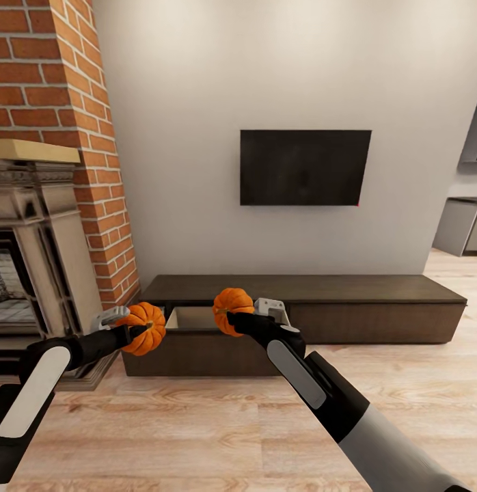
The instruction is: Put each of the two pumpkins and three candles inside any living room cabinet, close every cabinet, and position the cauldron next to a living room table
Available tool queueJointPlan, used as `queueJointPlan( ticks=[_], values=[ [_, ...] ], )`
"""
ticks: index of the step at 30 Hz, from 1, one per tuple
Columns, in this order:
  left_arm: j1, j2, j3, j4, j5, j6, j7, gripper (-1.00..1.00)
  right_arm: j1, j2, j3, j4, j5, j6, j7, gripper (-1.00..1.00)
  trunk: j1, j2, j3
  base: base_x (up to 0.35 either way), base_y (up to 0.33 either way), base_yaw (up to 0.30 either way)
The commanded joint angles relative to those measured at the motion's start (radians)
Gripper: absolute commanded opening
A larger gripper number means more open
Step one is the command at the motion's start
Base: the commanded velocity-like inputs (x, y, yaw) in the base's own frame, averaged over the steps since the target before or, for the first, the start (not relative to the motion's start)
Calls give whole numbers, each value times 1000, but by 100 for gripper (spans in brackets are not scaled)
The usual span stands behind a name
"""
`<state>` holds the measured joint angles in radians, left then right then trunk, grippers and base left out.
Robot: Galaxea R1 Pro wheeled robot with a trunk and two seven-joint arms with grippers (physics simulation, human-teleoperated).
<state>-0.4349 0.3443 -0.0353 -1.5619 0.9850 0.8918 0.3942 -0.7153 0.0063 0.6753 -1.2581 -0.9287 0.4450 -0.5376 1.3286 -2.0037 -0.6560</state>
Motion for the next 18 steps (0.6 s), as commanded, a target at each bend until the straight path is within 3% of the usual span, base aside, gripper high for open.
queueJointPlan(
  ticks=[1, 18],
  values=[
    [-1, 1, -1, -1, 11, 1, 11, -100, -1, 0, 1, -1, -7, 2, -9, -100, -4, 7, 0, 0, 0, 0],
    [-1, 1, -1, 0, 10, 1, 11, -100, -1, -2, 1, -10, -7, 1, -9, -100, -69, 126, 25, 0, 0, 0]
  ],
)
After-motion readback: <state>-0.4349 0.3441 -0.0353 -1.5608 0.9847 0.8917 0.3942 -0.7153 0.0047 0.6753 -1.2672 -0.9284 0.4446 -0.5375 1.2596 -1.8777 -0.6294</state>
